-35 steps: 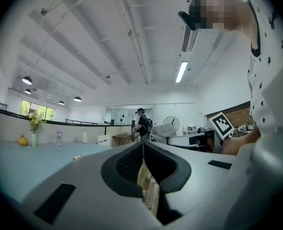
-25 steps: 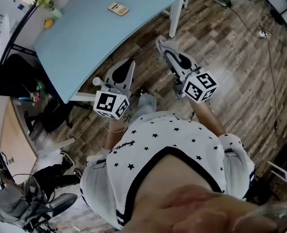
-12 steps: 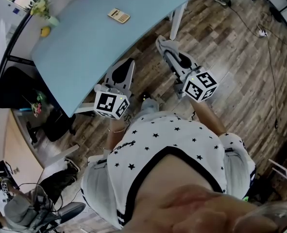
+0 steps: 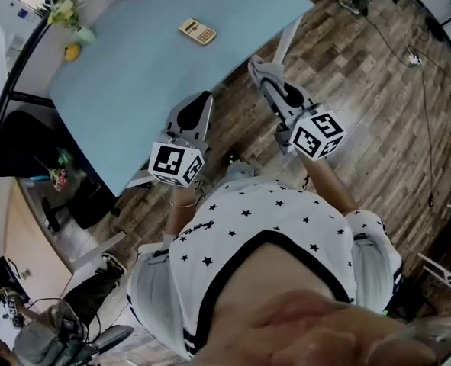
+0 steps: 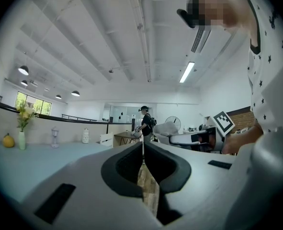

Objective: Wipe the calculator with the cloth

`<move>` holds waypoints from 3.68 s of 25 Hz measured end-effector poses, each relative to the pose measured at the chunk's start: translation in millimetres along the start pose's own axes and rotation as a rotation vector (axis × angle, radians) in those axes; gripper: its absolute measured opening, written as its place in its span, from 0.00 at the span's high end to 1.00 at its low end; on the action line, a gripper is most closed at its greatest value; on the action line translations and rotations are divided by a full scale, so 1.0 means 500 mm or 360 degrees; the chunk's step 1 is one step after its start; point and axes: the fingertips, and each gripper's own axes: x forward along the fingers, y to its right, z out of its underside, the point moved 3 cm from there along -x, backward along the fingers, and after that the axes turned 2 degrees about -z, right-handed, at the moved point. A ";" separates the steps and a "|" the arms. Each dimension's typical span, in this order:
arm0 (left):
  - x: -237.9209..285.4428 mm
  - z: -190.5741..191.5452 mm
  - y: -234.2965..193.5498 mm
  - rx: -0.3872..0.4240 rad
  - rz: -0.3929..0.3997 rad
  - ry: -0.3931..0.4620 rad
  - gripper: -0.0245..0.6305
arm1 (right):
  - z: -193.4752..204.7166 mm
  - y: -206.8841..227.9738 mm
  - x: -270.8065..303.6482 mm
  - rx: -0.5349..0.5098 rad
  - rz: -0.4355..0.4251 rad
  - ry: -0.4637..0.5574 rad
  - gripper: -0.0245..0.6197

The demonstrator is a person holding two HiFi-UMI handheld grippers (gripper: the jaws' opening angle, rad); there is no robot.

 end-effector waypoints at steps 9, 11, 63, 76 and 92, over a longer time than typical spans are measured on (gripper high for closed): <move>0.004 -0.005 -0.109 -0.0015 -0.0033 0.0024 0.91 | 0.003 -0.007 0.097 -0.0022 0.0012 -0.0037 0.89; -0.004 -0.006 -0.137 -0.0021 -0.0066 0.0035 0.91 | 0.002 -0.014 0.125 -0.0028 -0.0007 -0.0042 0.89; 0.276 -0.005 -0.459 -0.0077 -0.0708 -0.0032 0.91 | -0.060 0.276 0.632 0.0099 -0.0537 -0.0326 0.89; 0.327 0.002 -0.492 -0.0090 -0.0934 -0.0059 0.91 | -0.040 0.333 0.719 0.0110 -0.0715 -0.0467 0.89; 0.237 -0.007 -0.551 -0.0125 -0.1123 -0.0048 0.91 | 0.055 0.279 0.788 0.0002 -0.0739 -0.0707 0.89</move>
